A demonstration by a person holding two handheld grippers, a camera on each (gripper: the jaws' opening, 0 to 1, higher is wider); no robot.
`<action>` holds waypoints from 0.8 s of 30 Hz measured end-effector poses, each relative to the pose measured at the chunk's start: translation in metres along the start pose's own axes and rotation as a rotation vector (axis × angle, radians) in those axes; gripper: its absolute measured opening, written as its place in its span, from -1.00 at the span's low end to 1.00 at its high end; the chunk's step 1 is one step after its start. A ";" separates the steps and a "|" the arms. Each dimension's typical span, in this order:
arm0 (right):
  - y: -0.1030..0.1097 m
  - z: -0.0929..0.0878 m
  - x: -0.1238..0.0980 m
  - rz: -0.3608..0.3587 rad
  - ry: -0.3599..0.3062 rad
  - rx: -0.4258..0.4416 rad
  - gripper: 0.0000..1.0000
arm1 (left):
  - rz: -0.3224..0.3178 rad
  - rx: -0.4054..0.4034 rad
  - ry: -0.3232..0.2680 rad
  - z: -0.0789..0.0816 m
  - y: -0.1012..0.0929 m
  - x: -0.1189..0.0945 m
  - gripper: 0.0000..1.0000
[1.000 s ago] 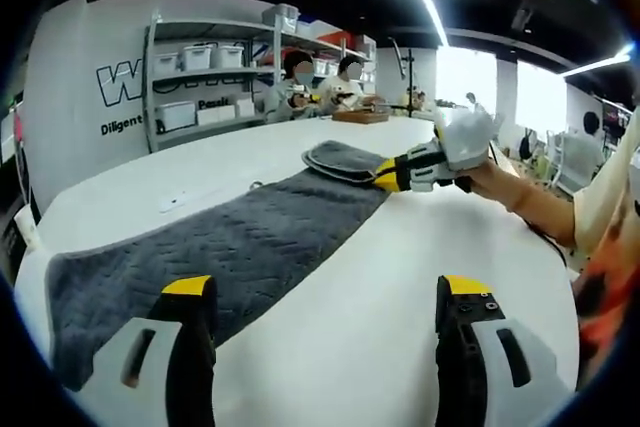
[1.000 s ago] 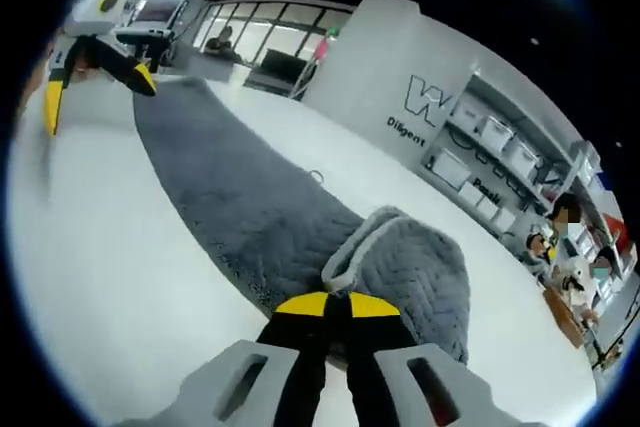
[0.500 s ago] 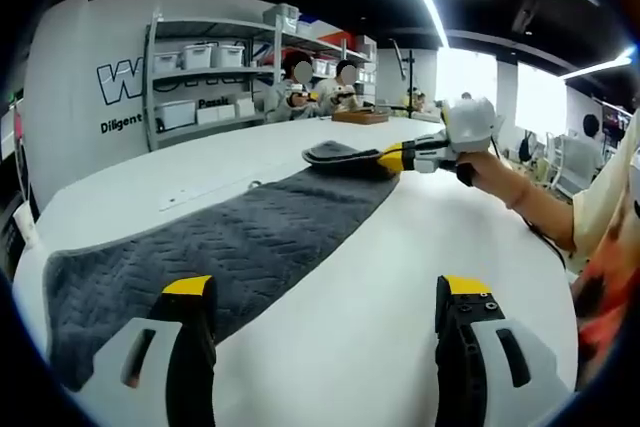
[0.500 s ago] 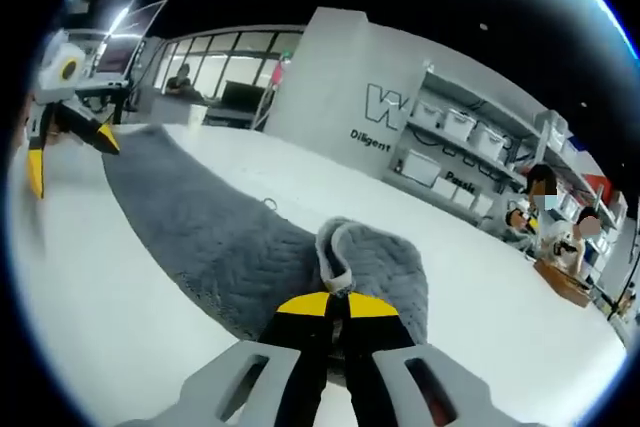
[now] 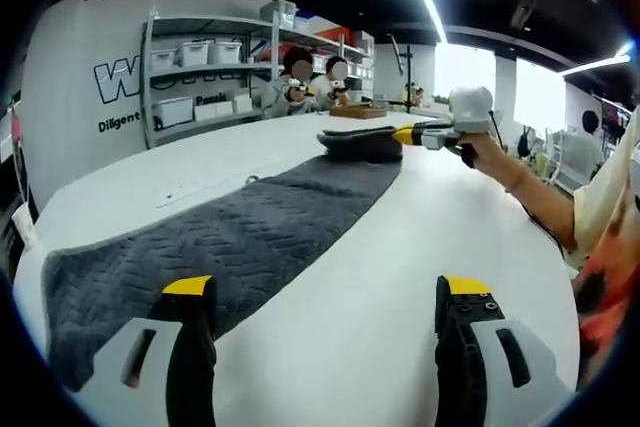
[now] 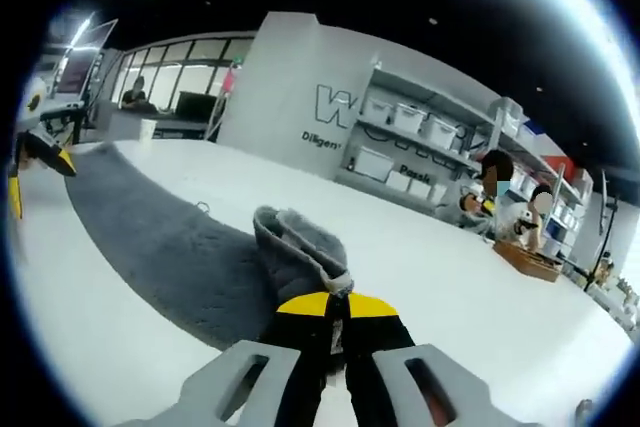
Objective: Open the folded towel by lifting each exposed corner and separating the folded layers until the towel lies flat within the target outline without major curled edges
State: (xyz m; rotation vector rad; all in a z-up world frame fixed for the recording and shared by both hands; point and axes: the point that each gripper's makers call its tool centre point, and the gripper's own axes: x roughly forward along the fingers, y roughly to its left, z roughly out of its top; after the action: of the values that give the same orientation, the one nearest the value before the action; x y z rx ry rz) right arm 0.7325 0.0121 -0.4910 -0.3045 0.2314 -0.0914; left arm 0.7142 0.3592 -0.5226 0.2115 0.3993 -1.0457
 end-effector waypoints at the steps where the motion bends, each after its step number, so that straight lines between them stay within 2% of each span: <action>1: -0.012 -0.003 -0.002 -0.028 0.006 0.013 -1.00 | 0.005 -0.001 0.006 -0.002 0.002 0.001 0.77; 11: -0.054 -0.016 -0.011 -0.144 0.027 0.061 -1.00 | 0.007 -0.007 0.025 -0.007 0.003 0.003 0.77; 12: -0.055 -0.017 -0.011 -0.146 0.029 0.060 -1.00 | 0.006 -0.006 0.027 -0.008 0.003 0.003 0.77; 14: -0.066 -0.021 -0.013 -0.201 0.055 0.008 -1.00 | 0.005 -0.005 0.032 -0.009 0.002 0.004 0.77; 15: -0.065 -0.021 -0.013 -0.200 0.055 0.012 -1.00 | 0.003 -0.004 0.035 -0.009 0.002 0.004 0.77; 24: -0.082 -0.035 -0.016 -0.235 0.066 0.124 -1.00 | 0.002 0.000 0.033 -0.009 0.000 0.003 0.77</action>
State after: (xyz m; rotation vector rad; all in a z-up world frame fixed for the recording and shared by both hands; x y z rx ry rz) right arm 0.7041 -0.0742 -0.4952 -0.2047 0.2541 -0.3468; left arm 0.7139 0.3598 -0.5318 0.2299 0.4291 -1.0413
